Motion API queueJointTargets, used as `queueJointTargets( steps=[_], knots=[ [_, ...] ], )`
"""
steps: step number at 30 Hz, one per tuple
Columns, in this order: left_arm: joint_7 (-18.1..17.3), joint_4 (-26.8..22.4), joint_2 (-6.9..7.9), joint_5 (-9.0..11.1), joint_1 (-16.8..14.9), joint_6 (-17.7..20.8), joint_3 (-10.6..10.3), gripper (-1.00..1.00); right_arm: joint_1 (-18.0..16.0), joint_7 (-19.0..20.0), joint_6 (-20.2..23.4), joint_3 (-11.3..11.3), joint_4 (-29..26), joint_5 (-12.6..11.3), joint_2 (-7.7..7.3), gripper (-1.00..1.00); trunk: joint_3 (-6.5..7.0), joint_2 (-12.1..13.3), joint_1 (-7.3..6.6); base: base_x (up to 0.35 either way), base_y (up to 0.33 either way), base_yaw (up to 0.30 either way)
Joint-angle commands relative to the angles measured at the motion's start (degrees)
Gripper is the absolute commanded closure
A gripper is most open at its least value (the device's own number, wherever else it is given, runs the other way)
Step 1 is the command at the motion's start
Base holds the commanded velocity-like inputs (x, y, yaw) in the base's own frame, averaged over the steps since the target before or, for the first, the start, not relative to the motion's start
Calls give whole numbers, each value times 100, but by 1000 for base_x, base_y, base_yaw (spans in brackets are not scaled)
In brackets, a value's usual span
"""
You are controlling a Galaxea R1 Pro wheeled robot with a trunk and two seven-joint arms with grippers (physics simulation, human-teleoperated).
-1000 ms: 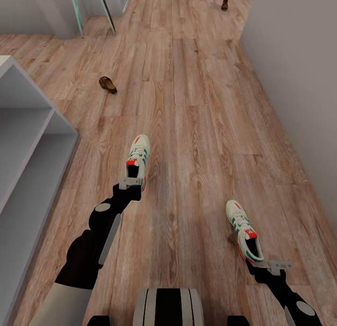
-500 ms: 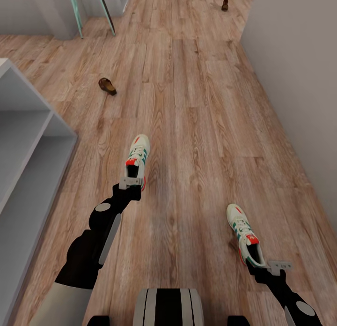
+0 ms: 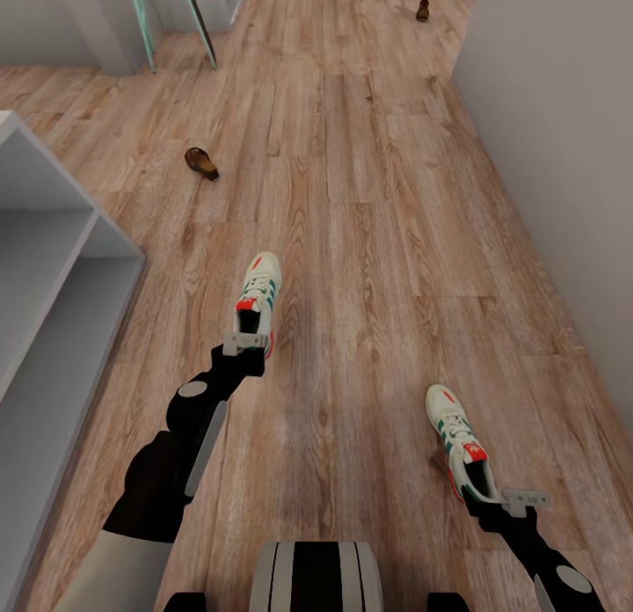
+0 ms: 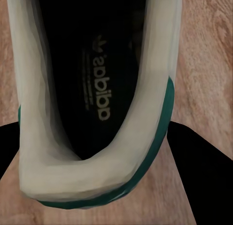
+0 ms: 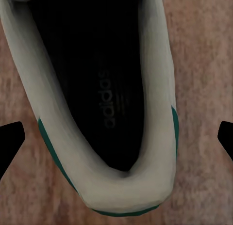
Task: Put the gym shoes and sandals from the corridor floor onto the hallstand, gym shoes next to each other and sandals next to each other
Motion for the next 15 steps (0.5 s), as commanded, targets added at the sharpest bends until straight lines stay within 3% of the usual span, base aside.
queueJointTargets(
  steps=[1, 7, 15],
  knots=[
    [2, -6, 2, 10, -3, 31, -1, 100, -5, 36, -28, -33, 3, 60, 4, -100, -25, -3, 2, 0, 0, 0],
    [-5, -6, 4, 23, -3, 34, -7, 100, -5, 36, -27, -33, 3, 60, 4, -100, -178, -11, 17, 0, 0, 0],
    [4, -6, -1, 28, -2, 27, -1, 100, -5, 36, -29, -33, 3, 60, 4, -100, -199, -11, 17, 0, 0, 0]
  ],
)
